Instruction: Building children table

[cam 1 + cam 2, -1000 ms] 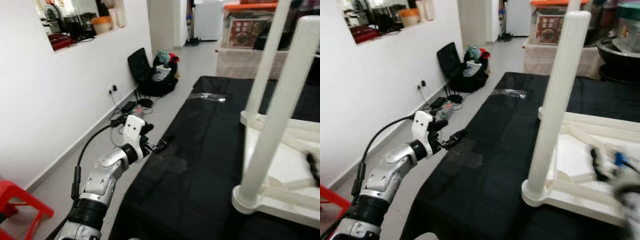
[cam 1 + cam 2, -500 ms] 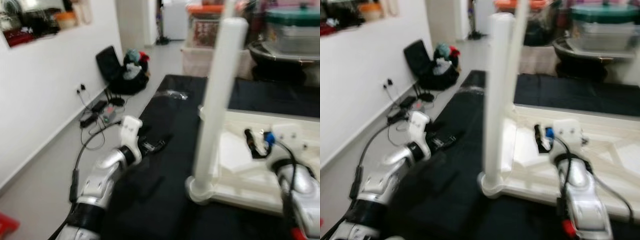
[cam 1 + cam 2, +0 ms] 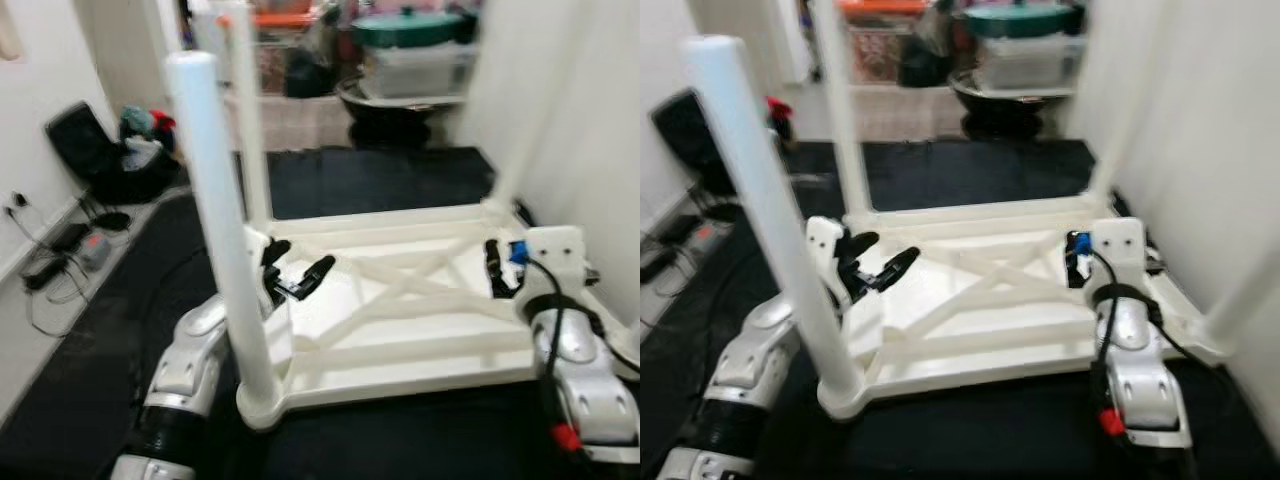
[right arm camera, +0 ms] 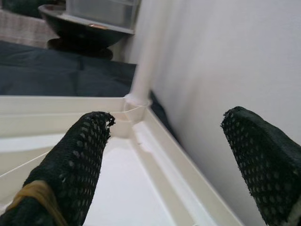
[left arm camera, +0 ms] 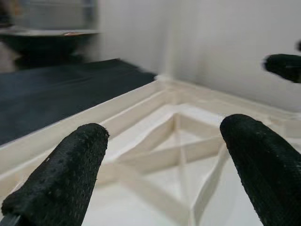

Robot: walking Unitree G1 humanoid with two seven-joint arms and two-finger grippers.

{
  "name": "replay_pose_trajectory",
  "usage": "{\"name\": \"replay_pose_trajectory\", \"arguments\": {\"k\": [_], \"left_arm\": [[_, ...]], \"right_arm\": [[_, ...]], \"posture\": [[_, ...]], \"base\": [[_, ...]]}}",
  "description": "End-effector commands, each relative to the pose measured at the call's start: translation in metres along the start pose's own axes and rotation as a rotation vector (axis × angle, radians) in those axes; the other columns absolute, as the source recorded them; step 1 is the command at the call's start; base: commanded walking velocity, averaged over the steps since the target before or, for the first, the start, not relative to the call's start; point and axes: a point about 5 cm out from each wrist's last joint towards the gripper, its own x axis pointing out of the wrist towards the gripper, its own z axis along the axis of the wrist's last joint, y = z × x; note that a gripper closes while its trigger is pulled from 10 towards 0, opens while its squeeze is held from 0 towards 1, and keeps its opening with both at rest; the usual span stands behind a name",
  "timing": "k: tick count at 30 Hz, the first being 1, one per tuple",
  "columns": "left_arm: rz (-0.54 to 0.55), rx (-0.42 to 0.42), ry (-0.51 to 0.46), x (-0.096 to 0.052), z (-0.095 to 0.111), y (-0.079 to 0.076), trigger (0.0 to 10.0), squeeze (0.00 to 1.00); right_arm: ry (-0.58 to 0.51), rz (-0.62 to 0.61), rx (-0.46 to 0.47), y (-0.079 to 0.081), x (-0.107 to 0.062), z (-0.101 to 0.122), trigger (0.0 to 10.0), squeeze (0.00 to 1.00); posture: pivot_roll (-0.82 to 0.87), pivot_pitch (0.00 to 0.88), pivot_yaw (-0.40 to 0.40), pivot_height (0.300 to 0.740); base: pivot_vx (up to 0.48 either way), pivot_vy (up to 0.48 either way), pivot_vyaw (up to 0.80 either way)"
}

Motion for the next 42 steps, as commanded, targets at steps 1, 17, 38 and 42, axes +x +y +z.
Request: {"name": "replay_pose_trajectory", "arguments": {"k": [1,17,38,42], "left_arm": [[0.047,0.012,0.022,-0.006,-0.003,0.008,10.0,0.0],[0.084,0.032,0.038,-0.011,-0.005,0.015,10.0,0.0],[0.079,0.037,0.052,-0.011,-0.008,0.013,10.0,0.0],[0.078,0.035,0.051,-0.011,-0.008,0.013,10.0,0.0]], "right_arm": [[-0.031,0.095,0.012,0.018,-0.003,0.004,10.0,0.0],[0.03,-0.065,0.021,-0.008,-0.003,-0.009,10.0,0.0],[-0.298,-0.26,0.138,-0.038,-0.032,0.037,10.0,0.0],[-0.231,0.213,0.095,0.002,-0.063,0.021,10.0,0.0]], "posture": [[-0.01,0.0,-0.035,0.74],[0.0,0.0,-0.036,0.74],[-0.02,0.0,-0.028,0.74],[-0.04,0.0,-0.03,0.74]], "base": [[0.0,0.0,0.0],[0.0,0.0,0.0],[0.0,0.0,0.0],[0.0,0.0,0.0]]}}
